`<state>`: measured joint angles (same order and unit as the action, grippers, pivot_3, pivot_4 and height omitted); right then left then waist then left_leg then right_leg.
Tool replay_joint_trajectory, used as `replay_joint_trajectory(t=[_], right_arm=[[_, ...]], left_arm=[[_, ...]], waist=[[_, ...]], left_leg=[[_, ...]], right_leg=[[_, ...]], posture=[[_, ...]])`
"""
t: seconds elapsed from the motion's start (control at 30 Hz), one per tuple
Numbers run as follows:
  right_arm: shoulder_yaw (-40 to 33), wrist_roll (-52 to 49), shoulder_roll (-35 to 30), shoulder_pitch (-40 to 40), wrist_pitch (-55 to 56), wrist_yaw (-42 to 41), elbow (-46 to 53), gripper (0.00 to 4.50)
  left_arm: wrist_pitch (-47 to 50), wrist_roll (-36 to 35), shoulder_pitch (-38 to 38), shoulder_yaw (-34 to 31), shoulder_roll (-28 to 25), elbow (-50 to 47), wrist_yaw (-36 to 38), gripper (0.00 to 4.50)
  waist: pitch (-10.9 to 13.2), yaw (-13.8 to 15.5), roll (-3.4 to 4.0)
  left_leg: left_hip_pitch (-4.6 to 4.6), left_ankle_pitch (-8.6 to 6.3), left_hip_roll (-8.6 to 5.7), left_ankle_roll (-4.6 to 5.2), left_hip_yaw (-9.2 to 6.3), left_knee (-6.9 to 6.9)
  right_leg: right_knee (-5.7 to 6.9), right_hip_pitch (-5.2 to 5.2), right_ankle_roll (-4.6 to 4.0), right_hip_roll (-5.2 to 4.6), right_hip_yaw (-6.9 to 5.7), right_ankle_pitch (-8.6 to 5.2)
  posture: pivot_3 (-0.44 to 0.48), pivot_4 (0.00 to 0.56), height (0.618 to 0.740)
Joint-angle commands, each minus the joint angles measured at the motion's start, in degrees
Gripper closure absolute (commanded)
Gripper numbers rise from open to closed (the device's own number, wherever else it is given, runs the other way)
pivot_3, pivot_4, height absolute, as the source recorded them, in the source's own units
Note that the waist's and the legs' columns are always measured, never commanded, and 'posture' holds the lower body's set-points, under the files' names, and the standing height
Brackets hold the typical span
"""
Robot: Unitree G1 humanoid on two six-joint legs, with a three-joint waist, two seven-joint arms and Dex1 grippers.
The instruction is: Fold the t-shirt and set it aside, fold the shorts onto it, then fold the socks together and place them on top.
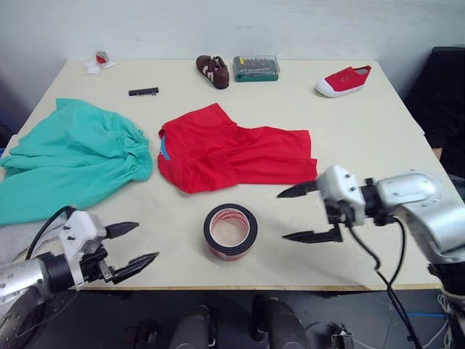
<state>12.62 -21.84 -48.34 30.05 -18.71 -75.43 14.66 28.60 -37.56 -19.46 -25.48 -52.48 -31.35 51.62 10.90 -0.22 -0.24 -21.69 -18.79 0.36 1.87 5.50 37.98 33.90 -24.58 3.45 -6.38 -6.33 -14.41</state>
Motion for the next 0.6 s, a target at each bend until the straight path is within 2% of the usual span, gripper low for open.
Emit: replay_joint_trajectory(t=[0.03, 0.2, 0.43, 0.53, 0.6], right_arm=[[5.7, 5.9, 2.3, 2.3, 9.7, -4.6, -2.5, 0.0], [11.1, 10.8, 8.4, 5.2, 16.3, -5.8, -6.7, 0.0], [15.4, 17.7, 12.8, 7.3, 24.8, -6.1, -14.1, 0.0], [16.6, 19.9, 14.4, 8.4, 28.3, -5.7, -16.7, 0.55], [16.6, 20.4, 14.8, 8.7, 29.4, -5.9, -17.5, 1.23]], left_arm=[[-0.3, -0.1, 5.1, 4.7, -3.8, 0.1, 6.2, 0.03], [-2.0, 1.5, 13.0, 10.8, -7.0, 2.8, 12.8, 0.03], [-3.3, 3.5, 20.6, 16.3, -6.0, 6.1, 15.2, 0.03], [-2.7, 3.6, 25.0, 18.9, -4.8, 7.1, 15.4, 0.0], [-2.2, 3.4, 28.3, 20.9, -3.6, 7.9, 15.8, 0.0]], waist=[[0.0, 0.0, 0.01], [0.0, 0.0, 0.05], [0.0, -0.1, 0.07], [0.0, -0.1, 0.07], [0.0, 0.1, 0.06]], left_leg=[[0.0, 0.01, 0.0, 0.0, 0.01, 0.0], [-0.04, 0.18, 0.02, 0.21, 0.01, 0.01], [-0.02, 0.23, 0.07, 0.18, 0.09, 0.13], [0.05, 0.29, 0.07, 0.13, 0.09, 0.19], [0.12, 0.36, 0.06, 0.08, 0.1, 0.21]], right_leg=[[0.02, 0.0, 0.0, 0.01, 0.0, 0.0], [0.06, -0.01, 0.0, 0.04, -0.16, 0.0], [0.19, 0.01, 0.01, 0.07, -0.32, 0.0], [0.35, 0.05, 0.01, 0.08, -0.3, 0.0], [0.5, 0.05, 0.0, 0.07, -0.26, 0.0]], posture=[[0.0, 0.15, 0.74], [0.0, 0.15, 0.74], [0.0, 0.15, 0.74], [0.0, 0.15, 0.74], [0.0, 0.15, 0.74]])
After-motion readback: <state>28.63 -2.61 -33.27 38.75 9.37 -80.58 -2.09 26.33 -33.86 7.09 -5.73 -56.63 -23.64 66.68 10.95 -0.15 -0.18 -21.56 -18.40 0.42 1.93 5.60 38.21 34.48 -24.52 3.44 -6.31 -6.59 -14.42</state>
